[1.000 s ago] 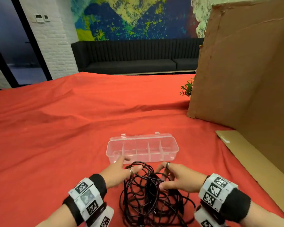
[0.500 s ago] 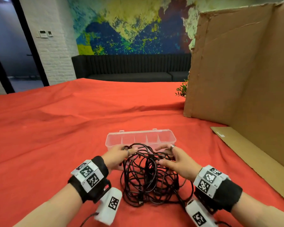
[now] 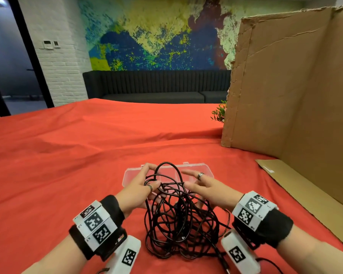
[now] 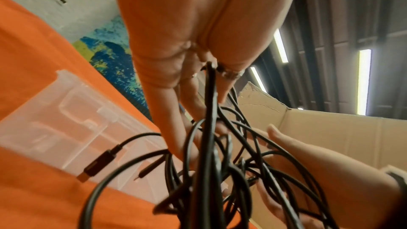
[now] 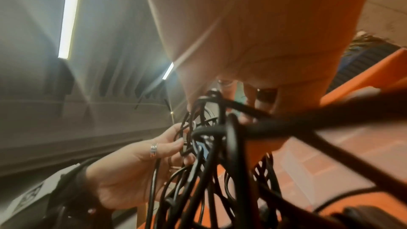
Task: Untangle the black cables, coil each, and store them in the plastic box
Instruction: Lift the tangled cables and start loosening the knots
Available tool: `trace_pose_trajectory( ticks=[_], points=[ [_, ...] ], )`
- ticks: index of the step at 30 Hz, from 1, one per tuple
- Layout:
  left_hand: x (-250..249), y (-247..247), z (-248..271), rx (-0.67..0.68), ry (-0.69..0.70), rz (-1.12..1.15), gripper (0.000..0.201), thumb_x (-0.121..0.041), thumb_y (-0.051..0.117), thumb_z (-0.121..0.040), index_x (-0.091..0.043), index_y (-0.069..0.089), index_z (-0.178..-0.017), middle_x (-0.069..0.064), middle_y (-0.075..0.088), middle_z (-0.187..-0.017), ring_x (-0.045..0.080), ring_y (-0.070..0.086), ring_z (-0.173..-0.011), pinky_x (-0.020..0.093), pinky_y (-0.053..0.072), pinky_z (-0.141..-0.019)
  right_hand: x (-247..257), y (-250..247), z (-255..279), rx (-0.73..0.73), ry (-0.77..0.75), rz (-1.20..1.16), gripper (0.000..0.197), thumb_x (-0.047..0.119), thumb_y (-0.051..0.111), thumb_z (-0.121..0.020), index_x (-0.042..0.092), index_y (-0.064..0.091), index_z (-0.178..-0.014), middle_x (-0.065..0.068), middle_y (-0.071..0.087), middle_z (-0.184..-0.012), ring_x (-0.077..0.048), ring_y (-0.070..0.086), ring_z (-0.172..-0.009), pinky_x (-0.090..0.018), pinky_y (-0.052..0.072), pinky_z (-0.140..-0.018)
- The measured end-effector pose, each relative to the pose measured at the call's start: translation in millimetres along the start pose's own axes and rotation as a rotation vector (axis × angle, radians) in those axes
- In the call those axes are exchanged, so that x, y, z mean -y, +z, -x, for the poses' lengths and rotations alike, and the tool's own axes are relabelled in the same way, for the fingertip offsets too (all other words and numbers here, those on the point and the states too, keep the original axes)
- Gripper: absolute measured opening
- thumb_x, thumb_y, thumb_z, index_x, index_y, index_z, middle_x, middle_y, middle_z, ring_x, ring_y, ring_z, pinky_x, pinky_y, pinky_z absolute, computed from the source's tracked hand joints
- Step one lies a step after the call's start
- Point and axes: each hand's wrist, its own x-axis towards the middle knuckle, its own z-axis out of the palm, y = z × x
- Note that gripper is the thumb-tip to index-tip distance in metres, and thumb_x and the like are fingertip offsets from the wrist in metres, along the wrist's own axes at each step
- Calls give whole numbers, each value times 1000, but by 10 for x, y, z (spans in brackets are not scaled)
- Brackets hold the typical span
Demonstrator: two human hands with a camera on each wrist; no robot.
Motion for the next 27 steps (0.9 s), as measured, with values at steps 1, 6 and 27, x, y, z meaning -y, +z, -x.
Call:
trace_pose_trajectory(
  ticks=[1,6,27],
  points=[
    [-22,14,-10,10,13,-25,16,-15,43,-98,-30,42,-105,5,69,-71,19,62,-62,44,53,-66,16,-1,-39,9,-13,7,22,36,49,-94,32,50,-116,-1,52,-89,-13,57,-57,-25,43,-48],
    [-113,22,-52,24,86,-149,16,-17,37,-100,-33,37,-106,13,69,-68,23,62,-56,23,46,-49,40,-101,-143,-69,-37,-35,10,29,62,-88,22,61,-80,3,41,-69,-4,39,-58,-16,37,-53],
    [-198,-20,58,-24,117,-353,39,-46,53,-87,-11,60,-74,-7,26,-45,11,23,-40,19,21,-40,217,-411,248,-317,-258,-837,20,23,40,-98,15,47,-81,2,42,-60,-11,43,-52,-31,52,-53]
  ],
)
